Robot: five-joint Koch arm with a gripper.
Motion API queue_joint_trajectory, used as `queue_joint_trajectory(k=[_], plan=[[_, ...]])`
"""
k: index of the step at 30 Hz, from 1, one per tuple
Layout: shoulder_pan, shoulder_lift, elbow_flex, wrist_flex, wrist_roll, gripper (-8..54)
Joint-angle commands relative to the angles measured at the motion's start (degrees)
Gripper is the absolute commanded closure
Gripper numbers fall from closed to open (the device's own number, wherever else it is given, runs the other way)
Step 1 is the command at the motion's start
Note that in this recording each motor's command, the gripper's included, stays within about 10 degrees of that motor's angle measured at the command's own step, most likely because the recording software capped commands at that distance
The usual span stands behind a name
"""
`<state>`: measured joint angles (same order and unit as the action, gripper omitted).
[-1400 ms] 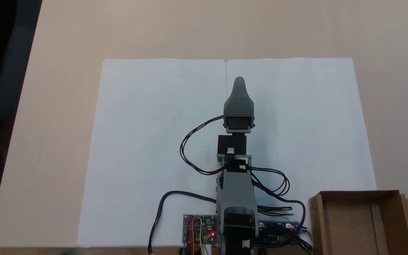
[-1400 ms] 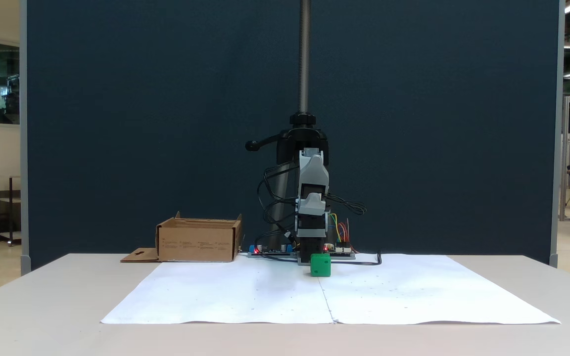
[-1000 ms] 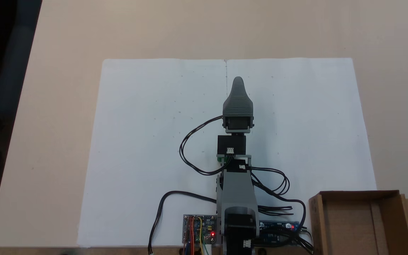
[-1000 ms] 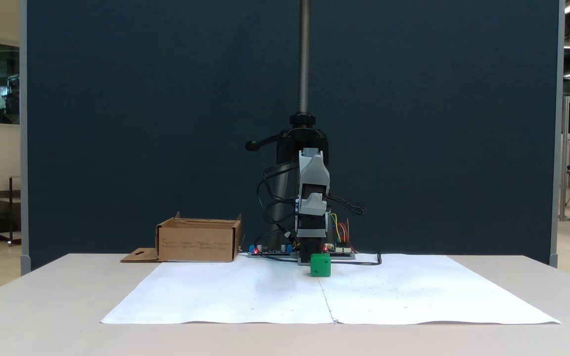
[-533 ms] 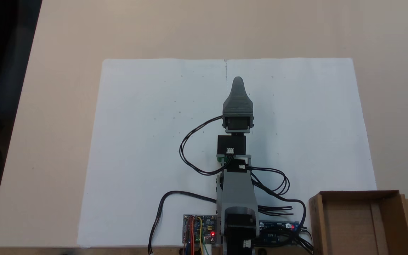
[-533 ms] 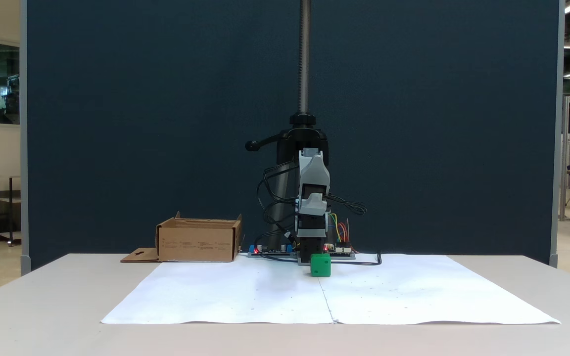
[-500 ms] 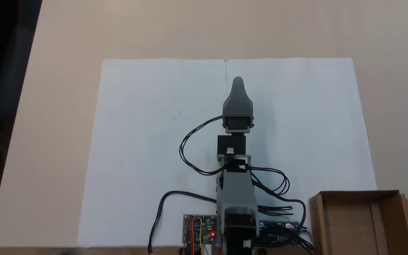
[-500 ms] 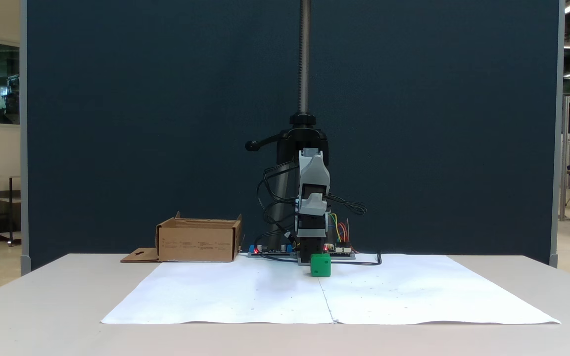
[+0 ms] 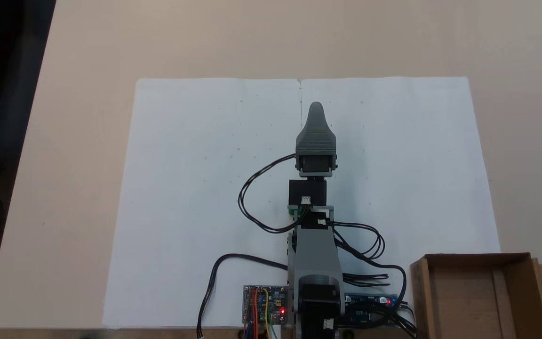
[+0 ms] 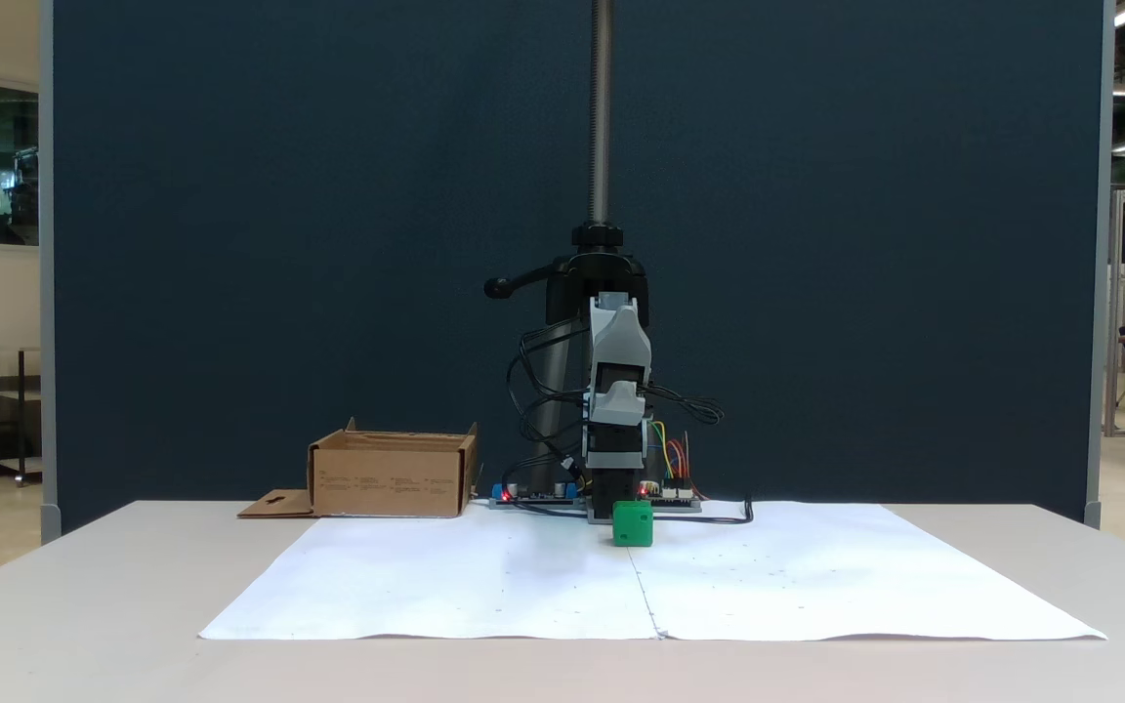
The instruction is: Grasp a green dice and put it in the bin.
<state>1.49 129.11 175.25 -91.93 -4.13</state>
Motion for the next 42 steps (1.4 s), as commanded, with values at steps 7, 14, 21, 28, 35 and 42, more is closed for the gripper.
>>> queue_joint_trajectory(k=[7,14,21,28,35,42], plan=[[0.88,6.42,4.13,-2.37,-4.66,2.6],[0.62,6.42,-1.76,5.62,-4.66,4.3],[0.62,6.42,-16.44,32.85,-4.13,4.3],[0.62,6.50,-27.77,60.10,-2.99,4.3],[0.00,6.33,-40.25,87.87,3.08,4.3],[-1.93,5.63,-51.24,110.55,8.88,5.1]])
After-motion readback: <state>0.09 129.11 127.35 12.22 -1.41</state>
